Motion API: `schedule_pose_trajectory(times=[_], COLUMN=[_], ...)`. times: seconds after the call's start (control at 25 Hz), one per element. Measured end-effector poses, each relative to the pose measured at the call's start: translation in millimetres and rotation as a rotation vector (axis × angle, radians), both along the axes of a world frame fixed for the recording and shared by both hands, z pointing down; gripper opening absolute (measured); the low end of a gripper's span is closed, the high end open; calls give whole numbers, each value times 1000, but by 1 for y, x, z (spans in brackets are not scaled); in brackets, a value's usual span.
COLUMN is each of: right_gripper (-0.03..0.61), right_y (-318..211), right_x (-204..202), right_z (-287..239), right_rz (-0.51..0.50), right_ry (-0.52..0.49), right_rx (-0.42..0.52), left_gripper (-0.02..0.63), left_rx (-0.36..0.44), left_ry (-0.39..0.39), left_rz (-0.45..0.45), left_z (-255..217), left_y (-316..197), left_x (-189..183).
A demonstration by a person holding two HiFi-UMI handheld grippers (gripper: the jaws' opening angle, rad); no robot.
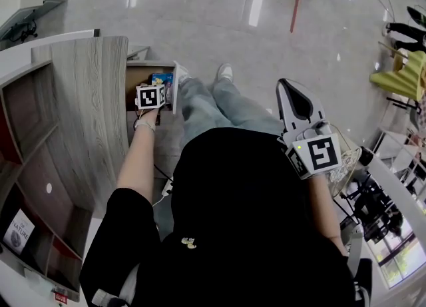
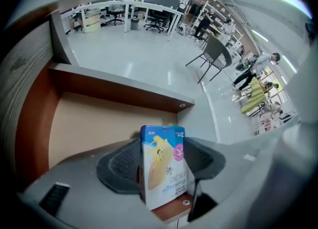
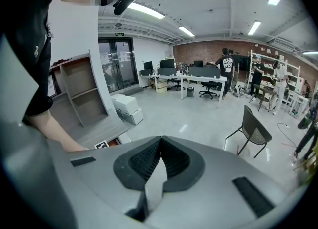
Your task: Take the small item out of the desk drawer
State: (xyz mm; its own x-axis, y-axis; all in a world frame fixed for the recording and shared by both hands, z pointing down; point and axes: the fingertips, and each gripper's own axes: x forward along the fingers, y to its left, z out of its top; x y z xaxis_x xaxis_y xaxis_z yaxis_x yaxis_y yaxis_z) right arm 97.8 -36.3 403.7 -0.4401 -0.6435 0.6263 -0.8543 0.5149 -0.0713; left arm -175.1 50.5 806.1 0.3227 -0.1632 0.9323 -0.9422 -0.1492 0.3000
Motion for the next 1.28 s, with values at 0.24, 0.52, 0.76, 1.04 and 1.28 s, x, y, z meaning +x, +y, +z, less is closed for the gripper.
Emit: schedule_pose_trajectory(times=[0.24,0.52,0.76,1.04,1.28], right_gripper=[-4,-4,-3,-5,-5], right_y=[2,5,8,15,17], right_x=[5,5,5,14,14], right_z=[-5,-9,-11,-10,-10], right_rz=[-10,-31,-39,-21,-20], right_ry=[-18,-49,-51,-39,-37], right_rx=[35,48,55,49,52], left_gripper=[253,168,160,160,160], left_rx=[75,109,77,89,79], left_ry=[50,135,92,117,105], left_rz=[-2,6,55,24,48], left_z=[-22,-47,-37,-36,-36], left_y=[7,12,21,20,21], left_x=[4,27,46,45,45])
